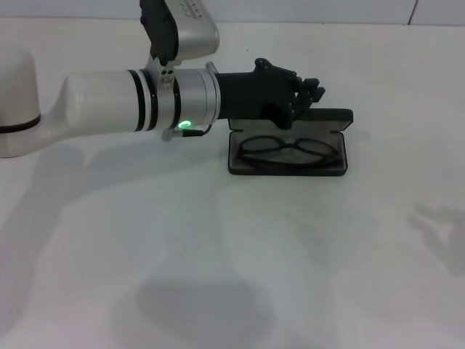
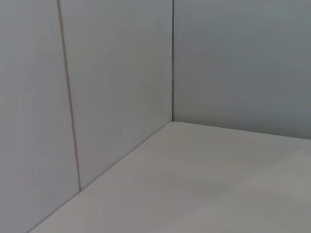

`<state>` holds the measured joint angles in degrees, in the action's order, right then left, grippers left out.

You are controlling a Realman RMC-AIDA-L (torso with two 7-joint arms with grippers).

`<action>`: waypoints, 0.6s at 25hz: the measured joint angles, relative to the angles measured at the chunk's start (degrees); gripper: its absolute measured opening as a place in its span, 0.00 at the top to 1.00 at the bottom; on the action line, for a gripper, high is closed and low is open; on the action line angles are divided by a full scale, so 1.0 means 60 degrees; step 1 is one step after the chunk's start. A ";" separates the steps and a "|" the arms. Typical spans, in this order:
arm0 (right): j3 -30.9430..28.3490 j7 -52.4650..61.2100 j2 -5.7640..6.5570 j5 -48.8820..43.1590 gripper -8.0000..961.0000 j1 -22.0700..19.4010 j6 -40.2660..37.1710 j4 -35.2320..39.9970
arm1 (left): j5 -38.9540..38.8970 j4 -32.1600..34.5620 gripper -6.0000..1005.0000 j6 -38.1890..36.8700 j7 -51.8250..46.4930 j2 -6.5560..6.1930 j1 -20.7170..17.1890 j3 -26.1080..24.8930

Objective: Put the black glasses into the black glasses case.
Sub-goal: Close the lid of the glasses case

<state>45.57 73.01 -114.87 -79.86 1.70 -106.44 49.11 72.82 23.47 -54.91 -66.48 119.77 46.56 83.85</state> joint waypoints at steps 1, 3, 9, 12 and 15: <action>0.0000 -0.0003 0.0001 -0.0018 0.77 0.0015 0.0002 -0.0004 | -0.0007 0.0000 0.87 0.0044 0.0005 0.0001 0.0000 0.0000; -0.0007 -0.0014 0.0001 -0.0133 0.77 0.0063 0.0016 -0.0016 | -0.0013 -0.0001 0.87 0.0125 0.0009 0.0003 0.0000 -0.0001; -0.0035 -0.0058 0.0001 -0.0257 0.76 0.0241 0.0049 -0.0309 | -0.0013 -0.0063 0.86 0.0187 0.0005 0.0005 0.0003 0.0000; -0.0018 -0.0118 0.0001 -0.0296 0.76 0.0321 0.0050 -0.0467 | 0.0033 -0.0115 0.83 0.0370 -0.0023 0.0007 0.0004 0.0064; -0.0031 -0.0127 0.0005 -0.0399 0.76 0.0397 0.0062 -0.0555 | 0.0051 -0.0225 0.81 0.0541 -0.0028 0.0018 0.0005 0.0103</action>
<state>45.38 72.25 -114.84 -82.26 4.08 -106.07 45.78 73.13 22.12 -51.66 -66.65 119.87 46.58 84.46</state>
